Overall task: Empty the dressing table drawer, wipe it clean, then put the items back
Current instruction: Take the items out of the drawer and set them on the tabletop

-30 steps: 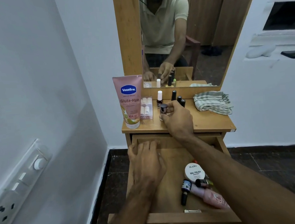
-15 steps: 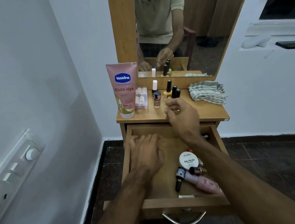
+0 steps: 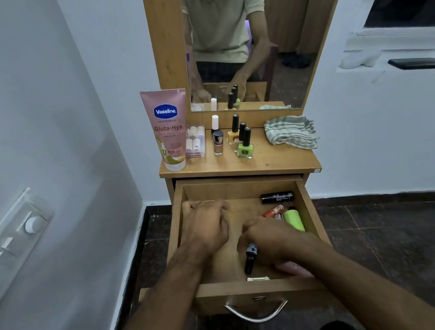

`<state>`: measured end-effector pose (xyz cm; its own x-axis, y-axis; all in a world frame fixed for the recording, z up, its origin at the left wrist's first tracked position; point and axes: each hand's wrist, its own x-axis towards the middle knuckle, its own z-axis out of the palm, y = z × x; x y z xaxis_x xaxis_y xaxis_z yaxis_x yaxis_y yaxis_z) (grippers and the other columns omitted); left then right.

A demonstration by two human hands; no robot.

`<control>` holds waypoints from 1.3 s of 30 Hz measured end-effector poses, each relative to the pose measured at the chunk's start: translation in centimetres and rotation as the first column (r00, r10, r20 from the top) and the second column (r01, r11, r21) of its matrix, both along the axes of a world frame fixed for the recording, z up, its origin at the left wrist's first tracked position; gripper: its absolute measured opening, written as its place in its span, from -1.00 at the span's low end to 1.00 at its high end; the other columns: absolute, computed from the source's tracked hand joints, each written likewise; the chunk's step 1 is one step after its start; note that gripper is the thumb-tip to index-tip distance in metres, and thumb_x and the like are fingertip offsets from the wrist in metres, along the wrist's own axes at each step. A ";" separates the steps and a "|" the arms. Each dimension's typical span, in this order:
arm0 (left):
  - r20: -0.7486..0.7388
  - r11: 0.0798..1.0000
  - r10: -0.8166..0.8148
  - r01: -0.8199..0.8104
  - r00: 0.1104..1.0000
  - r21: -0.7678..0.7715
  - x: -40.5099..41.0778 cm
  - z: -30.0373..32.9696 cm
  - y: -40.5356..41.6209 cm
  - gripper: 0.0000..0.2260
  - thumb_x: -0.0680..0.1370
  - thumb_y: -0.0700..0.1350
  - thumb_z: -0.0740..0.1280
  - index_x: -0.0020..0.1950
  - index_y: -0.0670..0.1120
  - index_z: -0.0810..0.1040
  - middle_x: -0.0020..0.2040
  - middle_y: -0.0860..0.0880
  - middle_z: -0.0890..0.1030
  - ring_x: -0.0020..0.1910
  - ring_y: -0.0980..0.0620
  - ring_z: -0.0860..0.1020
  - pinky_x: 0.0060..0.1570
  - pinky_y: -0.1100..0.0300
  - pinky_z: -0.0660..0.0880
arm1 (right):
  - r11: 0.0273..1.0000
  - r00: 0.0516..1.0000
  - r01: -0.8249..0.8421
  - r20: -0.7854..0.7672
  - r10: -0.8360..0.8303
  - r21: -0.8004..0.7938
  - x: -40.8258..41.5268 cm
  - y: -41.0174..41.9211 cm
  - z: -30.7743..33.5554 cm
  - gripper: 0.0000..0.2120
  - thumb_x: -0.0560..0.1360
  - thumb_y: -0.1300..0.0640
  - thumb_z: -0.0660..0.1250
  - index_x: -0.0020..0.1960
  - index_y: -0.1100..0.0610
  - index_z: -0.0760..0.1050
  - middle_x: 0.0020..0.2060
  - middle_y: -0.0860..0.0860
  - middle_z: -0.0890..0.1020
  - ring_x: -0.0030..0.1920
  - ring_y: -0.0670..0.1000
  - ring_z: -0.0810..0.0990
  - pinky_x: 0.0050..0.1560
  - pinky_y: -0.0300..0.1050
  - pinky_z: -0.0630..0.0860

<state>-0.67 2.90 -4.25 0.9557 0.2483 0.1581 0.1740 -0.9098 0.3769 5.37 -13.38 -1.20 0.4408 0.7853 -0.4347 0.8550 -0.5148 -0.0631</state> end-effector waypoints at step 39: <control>0.014 0.982 -0.111 0.108 0.994 0.154 0.2 -0.1 -0.7 -0.71 0.53 0.04 0.26 0.24 0.13 0.52 0.22 0.17 0.60 0.25 0.13 0.47 0.27 0.04 0.02 | 0.721 0.765 0.636 -0.102 -0.636 0.276 3.0 -0.4 3.1 -0.71 0.44 -0.20 0.50 0.07 -0.08 0.62 -0.05 -0.11 0.68 -0.04 -0.05 0.65 0.05 0.03 0.62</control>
<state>-0.44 2.20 -4.36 0.9716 0.1136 0.2074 0.0633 -0.9700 0.2346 8.41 -13.76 1.85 0.8807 0.4061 -0.2439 0.3334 -0.8972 -0.2897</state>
